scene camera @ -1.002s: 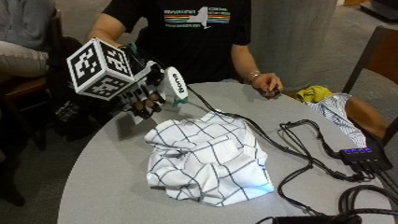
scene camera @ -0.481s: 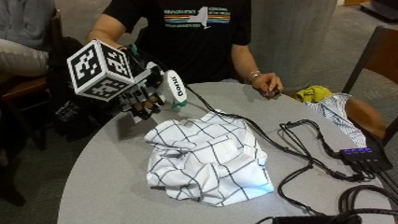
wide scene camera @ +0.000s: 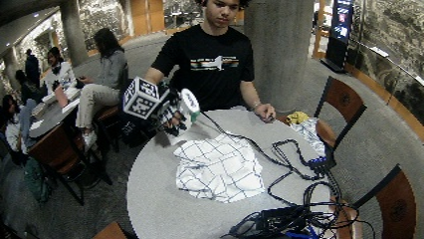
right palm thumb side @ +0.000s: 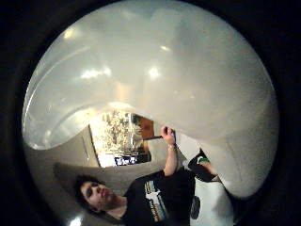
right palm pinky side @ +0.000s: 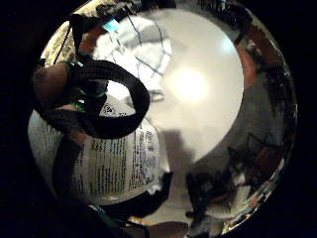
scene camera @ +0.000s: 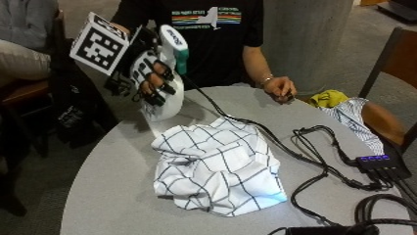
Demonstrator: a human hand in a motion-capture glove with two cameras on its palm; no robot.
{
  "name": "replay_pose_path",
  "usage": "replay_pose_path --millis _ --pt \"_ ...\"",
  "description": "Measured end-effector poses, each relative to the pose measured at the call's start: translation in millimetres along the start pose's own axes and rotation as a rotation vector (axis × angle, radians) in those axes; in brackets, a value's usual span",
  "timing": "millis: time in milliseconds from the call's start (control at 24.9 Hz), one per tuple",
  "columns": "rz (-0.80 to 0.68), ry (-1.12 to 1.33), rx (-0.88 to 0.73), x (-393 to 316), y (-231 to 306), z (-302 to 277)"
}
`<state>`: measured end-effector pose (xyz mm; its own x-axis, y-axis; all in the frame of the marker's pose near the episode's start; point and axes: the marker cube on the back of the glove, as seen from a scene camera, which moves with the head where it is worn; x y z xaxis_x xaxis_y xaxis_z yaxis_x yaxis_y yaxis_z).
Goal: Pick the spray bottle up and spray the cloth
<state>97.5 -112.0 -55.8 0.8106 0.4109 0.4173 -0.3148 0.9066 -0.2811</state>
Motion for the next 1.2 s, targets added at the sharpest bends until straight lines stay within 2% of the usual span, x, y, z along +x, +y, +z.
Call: replay_pose_path --millis 160,281,401,521,762,962,1203 --pt "-0.214 -0.115 0.220 -35 18 4" --pt "-0.388 -0.230 0.323 -65 29 15" --pt "-0.486 -0.329 0.320 -93 34 34" --pt "-0.538 -0.384 0.247 -114 29 63" --pt "-0.451 -0.450 0.101 -127 14 134" --pt "-0.340 -0.438 0.085 -125 3 185" --pt "-0.323 -0.395 0.052 -117 -3 220"
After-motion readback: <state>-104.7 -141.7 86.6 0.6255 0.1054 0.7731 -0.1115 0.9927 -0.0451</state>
